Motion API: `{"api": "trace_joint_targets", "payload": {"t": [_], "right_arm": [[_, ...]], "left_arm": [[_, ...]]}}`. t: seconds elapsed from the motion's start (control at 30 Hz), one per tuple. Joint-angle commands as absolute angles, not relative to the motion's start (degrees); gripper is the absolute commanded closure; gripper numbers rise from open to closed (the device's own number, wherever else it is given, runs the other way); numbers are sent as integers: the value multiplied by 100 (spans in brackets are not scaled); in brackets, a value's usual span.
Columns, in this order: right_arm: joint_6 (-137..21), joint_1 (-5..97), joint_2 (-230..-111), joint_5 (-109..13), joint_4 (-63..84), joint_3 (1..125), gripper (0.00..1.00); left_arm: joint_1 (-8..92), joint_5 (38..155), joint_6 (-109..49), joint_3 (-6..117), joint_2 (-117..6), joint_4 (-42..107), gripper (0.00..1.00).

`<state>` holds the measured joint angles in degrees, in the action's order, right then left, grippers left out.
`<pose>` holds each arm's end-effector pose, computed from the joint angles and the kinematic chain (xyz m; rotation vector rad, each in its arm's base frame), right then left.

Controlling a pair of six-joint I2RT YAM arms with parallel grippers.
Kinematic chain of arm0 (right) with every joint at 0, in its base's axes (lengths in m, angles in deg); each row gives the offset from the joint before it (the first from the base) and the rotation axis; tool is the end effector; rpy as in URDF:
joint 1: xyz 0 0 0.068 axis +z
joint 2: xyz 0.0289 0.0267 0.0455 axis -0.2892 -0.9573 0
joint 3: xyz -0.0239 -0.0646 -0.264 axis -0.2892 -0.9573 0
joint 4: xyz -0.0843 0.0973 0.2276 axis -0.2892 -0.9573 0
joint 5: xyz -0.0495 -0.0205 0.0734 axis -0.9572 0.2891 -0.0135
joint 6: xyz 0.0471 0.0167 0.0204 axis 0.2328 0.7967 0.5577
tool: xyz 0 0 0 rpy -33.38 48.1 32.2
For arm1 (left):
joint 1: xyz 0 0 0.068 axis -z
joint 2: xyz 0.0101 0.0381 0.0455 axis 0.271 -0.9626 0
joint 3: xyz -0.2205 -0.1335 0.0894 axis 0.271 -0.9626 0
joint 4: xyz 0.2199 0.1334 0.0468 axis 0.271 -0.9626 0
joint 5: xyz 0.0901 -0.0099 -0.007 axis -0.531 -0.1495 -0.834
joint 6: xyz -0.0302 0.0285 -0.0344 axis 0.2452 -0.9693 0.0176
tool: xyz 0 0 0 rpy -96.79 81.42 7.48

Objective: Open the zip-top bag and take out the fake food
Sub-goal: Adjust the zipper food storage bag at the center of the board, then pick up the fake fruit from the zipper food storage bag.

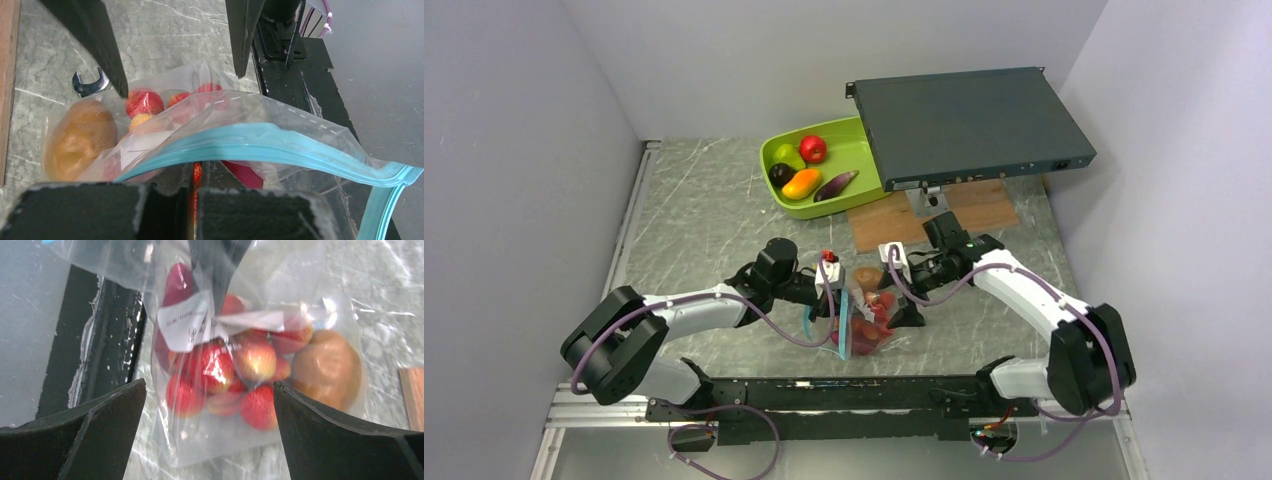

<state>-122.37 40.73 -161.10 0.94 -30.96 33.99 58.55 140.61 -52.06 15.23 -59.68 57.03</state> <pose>0.1904 0.1172 0.2280 -1.6822 1.5664 1.0548 0.1795 -0.2048 0.1989 1.4096 1.4007 -1.2546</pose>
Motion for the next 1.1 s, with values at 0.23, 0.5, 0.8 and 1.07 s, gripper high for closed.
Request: {"api": "trace_joint_targets", "payload": {"t": [0.23, 0.5, 0.8, 1.07], "right_arm": [[-11322, 4749, -16887, 312, -2223, 4030, 14], [-11546, 5034, -17233, 143, -2538, 4156, 56], [-11421, 4905, -17032, -62, -2489, 4194, 100], [-11471, 4851, -16975, 57, -2519, 4161, 100]], "left_arm": [[5933, 13782, -4697, 1218, -5944, 6321, 100], [5936, 13630, -4485, 1130, -5963, 6579, 97], [5940, 13663, -4380, 983, -6020, 6727, 88], [5938, 13549, -4326, 782, -5978, 6831, 57]]}}
